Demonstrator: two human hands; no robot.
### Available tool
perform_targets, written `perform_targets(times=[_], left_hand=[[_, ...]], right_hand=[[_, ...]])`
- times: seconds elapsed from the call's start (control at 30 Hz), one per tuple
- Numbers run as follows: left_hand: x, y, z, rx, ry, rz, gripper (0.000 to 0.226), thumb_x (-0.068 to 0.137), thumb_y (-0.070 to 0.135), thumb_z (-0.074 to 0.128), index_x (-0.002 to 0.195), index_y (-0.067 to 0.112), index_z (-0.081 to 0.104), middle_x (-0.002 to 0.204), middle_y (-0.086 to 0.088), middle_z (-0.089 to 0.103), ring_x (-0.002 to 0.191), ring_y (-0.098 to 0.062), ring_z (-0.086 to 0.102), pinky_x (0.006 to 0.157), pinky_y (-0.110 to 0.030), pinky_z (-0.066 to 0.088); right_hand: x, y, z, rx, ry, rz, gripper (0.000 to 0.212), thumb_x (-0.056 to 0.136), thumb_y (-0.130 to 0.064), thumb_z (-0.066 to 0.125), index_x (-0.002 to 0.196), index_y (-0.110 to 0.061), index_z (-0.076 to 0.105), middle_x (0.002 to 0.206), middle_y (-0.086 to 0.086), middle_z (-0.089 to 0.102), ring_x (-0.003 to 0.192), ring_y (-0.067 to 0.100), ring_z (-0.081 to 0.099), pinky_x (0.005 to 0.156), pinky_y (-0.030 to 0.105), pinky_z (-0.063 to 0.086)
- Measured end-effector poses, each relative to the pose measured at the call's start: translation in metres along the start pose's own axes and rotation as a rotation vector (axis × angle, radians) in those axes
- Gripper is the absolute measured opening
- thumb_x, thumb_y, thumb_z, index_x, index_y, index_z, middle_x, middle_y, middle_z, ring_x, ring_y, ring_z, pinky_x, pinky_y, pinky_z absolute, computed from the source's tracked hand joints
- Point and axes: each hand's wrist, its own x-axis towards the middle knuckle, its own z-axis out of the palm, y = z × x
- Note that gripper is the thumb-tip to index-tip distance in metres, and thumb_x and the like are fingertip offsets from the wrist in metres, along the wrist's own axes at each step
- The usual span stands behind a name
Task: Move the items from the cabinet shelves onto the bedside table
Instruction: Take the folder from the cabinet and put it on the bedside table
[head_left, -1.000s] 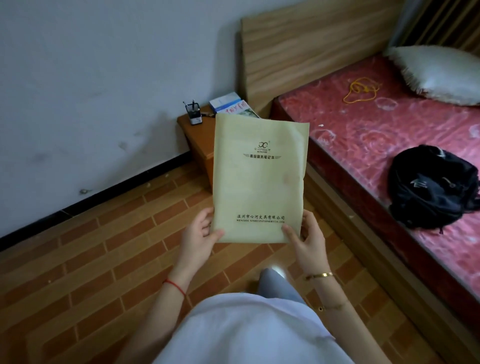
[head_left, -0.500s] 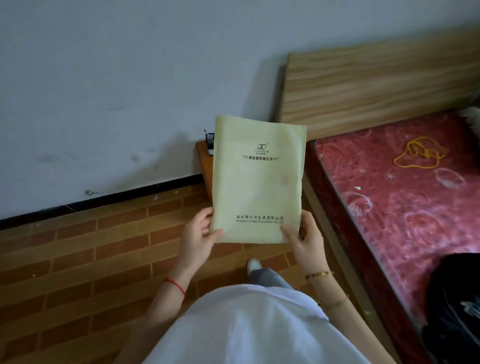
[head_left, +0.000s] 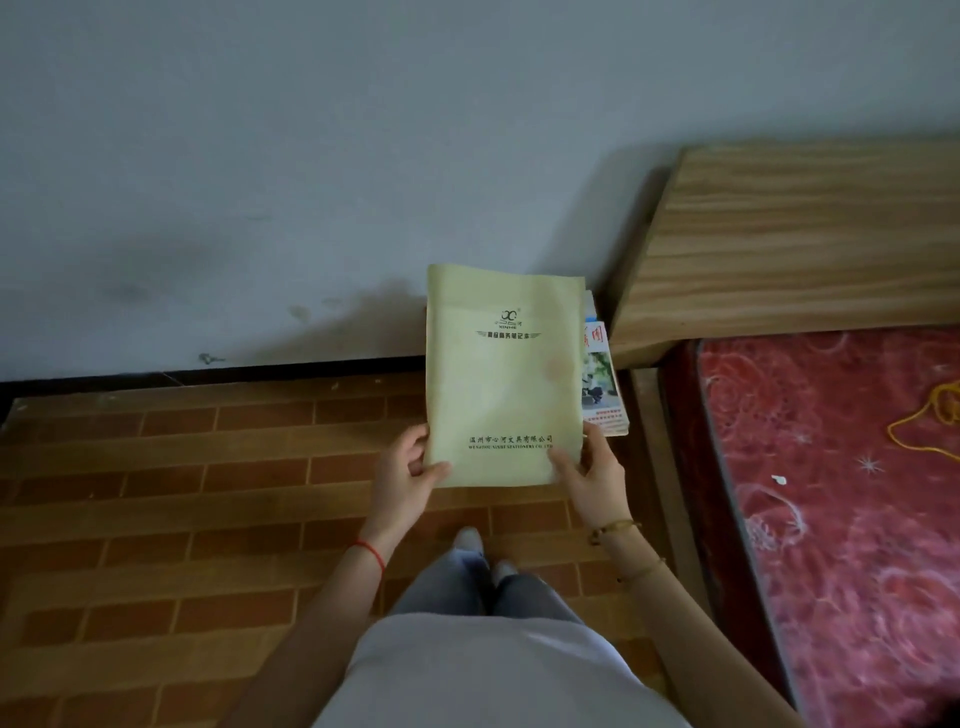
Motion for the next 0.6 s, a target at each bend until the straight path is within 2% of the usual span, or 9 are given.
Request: perform_targets(times=[0.07, 0.13, 0.2, 0.33, 0.43, 0.53, 0.6], left_hand=[[0.025, -0.002, 0.002, 0.003, 0.002, -0.038, 0.063, 0.088, 0.003, 0.067, 0.144, 0.007, 0.04, 0.135, -0.011, 0.058, 0.103, -0.01, 0.056, 0.066, -0.01, 0.05], [0.05, -0.008, 0.005, -0.007, -0.013, -0.077, 0.063, 0.087, 0.003, 0.068, 0.144, 0.008, 0.04, 0.135, -0.012, 0.058, 0.107, -0.013, 0.058, 0.074, -0.014, 0.051], [0.074, -0.015, 0.009, -0.015, -0.016, -0.126, 0.063, 0.087, 0.003, 0.068, 0.144, 0.009, 0.041, 0.135, -0.012, 0.058, 0.111, -0.016, 0.058, 0.081, -0.019, 0.051], [0.122, -0.033, 0.019, -0.031, -0.022, -0.199, 0.062, 0.086, -0.002, 0.067, 0.142, 0.007, 0.043, 0.132, -0.011, 0.059, 0.107, -0.014, 0.058, 0.075, -0.017, 0.053], [0.155, -0.056, 0.03, -0.05, -0.029, -0.261, 0.061, 0.086, -0.001, 0.068, 0.141, 0.007, 0.043, 0.129, -0.008, 0.06, 0.108, -0.017, 0.06, 0.081, -0.022, 0.055], [0.184, -0.086, 0.045, -0.05, -0.05, -0.309, 0.059, 0.086, 0.005, 0.069, 0.14, 0.012, 0.045, 0.129, -0.005, 0.061, 0.114, -0.02, 0.061, 0.086, -0.028, 0.056], [0.205, -0.11, 0.056, -0.05, -0.053, -0.34, 0.058, 0.086, 0.008, 0.069, 0.139, 0.015, 0.046, 0.128, -0.004, 0.062, 0.111, -0.018, 0.062, 0.086, -0.029, 0.057]], right_hand=[[0.027, 0.003, 0.009, -0.013, -0.032, 0.036, 0.036, 0.088, -0.015, 0.066, 0.121, -0.012, 0.053, 0.102, -0.002, 0.064, 0.089, 0.012, 0.063, 0.075, 0.021, 0.054], [0.054, 0.008, 0.02, -0.032, -0.055, 0.079, 0.035, 0.087, -0.015, 0.066, 0.12, -0.012, 0.054, 0.101, 0.001, 0.065, 0.088, 0.016, 0.064, 0.075, 0.027, 0.055], [0.08, 0.015, 0.031, -0.042, -0.082, 0.113, 0.035, 0.087, -0.014, 0.066, 0.12, -0.011, 0.054, 0.101, 0.003, 0.066, 0.086, 0.017, 0.064, 0.071, 0.024, 0.054], [0.127, 0.037, 0.057, -0.1, -0.116, 0.14, 0.036, 0.086, -0.012, 0.067, 0.12, -0.011, 0.054, 0.095, 0.01, 0.067, 0.082, 0.024, 0.064, 0.069, 0.031, 0.053], [0.156, 0.062, 0.077, -0.144, -0.142, 0.157, 0.037, 0.085, -0.012, 0.068, 0.119, -0.011, 0.053, 0.09, 0.012, 0.066, 0.078, 0.028, 0.064, 0.067, 0.038, 0.055], [0.18, 0.093, 0.094, -0.176, -0.165, 0.175, 0.035, 0.084, -0.012, 0.069, 0.115, -0.01, 0.053, 0.089, 0.01, 0.066, 0.079, 0.029, 0.064, 0.069, 0.045, 0.055], [0.195, 0.118, 0.106, -0.186, -0.17, 0.194, 0.034, 0.084, -0.011, 0.069, 0.115, -0.009, 0.054, 0.091, 0.005, 0.064, 0.082, 0.028, 0.064, 0.071, 0.041, 0.055]])
